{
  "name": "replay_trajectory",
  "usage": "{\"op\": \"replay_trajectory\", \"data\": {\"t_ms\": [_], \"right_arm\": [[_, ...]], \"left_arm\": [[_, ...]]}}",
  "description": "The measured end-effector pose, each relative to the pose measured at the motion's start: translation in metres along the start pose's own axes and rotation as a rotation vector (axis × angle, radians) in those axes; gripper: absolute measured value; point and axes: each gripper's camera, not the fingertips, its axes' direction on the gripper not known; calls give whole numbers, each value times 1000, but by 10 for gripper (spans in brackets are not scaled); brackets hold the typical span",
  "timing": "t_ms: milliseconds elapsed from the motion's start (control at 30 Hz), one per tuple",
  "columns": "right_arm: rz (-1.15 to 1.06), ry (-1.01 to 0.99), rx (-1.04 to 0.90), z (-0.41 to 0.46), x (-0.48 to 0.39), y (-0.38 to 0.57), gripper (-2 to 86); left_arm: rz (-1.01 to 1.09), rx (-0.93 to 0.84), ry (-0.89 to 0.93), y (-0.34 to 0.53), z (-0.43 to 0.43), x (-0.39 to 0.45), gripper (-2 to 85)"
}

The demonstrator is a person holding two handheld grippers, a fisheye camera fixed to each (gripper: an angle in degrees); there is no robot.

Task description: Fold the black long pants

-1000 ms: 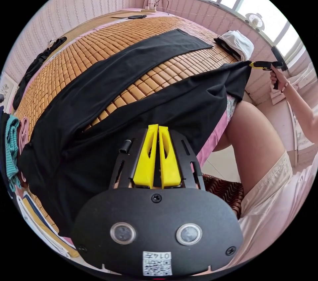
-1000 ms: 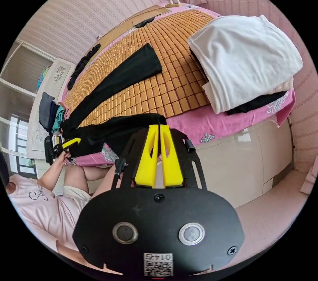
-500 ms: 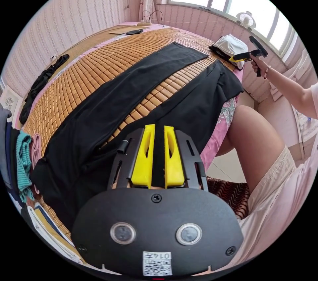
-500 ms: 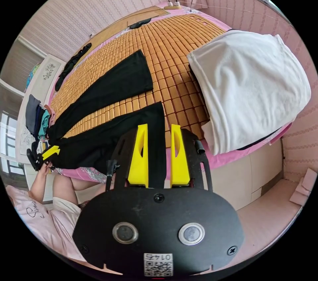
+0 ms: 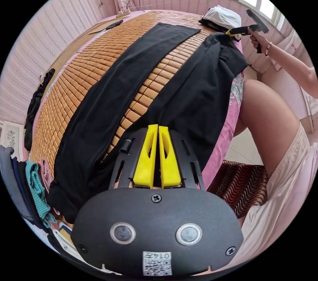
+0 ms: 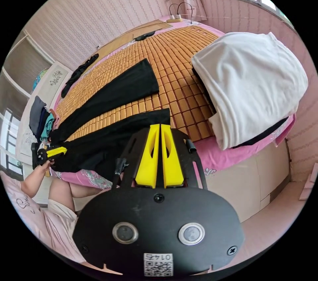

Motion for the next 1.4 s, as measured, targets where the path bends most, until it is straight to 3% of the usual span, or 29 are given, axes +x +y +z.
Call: {"op": "replay_trajectory", "data": {"t_ms": [333,633,800,933,1067,1167,1400], "right_arm": [[-161,70,137,-124,-35,6,-3],[3,165,-236,45,-9,-92,17],[0,123,-140,23,-13,-56,85],[194,151,-76,-5,14,25,114],[362,-68,-92,10,39,77,106],[305,-49,-85,10,32,69,30],[76,174,-113,-21,25,17,4]], "left_arm": [[-62,171,65,-4,-78,-34,-10],[-260,-37,224,-44,42,-103,1],[-303,24,154,-32,-4,-118,49],[-271,19,147,5,-45,-97,58],[-300,-103,132,57,-39,-75,64],[-309,-193,147,68,-17,-73,73],[-228,-236,143,69,-20,-82,59]]}}
